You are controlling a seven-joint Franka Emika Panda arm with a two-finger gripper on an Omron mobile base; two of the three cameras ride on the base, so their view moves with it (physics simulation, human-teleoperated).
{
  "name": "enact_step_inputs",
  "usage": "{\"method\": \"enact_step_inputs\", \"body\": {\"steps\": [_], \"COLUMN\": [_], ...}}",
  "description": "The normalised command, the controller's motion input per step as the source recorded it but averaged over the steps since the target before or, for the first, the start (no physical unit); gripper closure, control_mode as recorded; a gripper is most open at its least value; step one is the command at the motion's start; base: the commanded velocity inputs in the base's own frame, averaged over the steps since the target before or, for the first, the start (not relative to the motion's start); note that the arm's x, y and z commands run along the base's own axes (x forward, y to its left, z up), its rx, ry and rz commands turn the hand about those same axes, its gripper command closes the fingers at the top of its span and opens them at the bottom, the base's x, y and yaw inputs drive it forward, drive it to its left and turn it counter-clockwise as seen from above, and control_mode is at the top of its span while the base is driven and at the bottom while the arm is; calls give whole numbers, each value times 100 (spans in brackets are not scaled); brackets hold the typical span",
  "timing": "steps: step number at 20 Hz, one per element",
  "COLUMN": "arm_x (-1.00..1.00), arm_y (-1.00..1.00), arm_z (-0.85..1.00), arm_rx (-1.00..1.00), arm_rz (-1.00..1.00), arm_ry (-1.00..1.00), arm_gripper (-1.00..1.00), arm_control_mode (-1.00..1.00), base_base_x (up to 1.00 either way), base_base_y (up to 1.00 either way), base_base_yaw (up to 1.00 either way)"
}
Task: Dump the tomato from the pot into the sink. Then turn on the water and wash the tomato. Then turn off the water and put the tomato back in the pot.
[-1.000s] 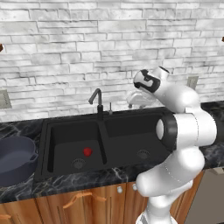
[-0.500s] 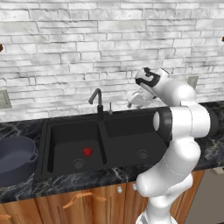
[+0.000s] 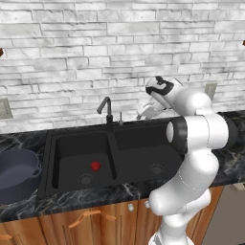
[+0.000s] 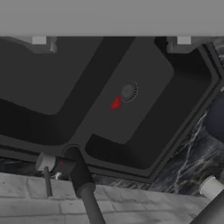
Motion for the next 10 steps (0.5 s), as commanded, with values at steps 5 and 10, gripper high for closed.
{"method": "enact_step_inputs", "body": {"steps": [5, 10], "arm_x": [0, 0], "arm_y": [15, 15], "arm_z": [-2, 0], "arm_rx": [0, 0], "arm_rz": [1, 0], "arm_ry": [-11, -11], "arm_gripper": [-100, -100], "arm_control_mode": [-100, -100], "base_base_x": [0, 0], "base_base_y": [0, 0], "base_base_yaw": [0, 0]}}
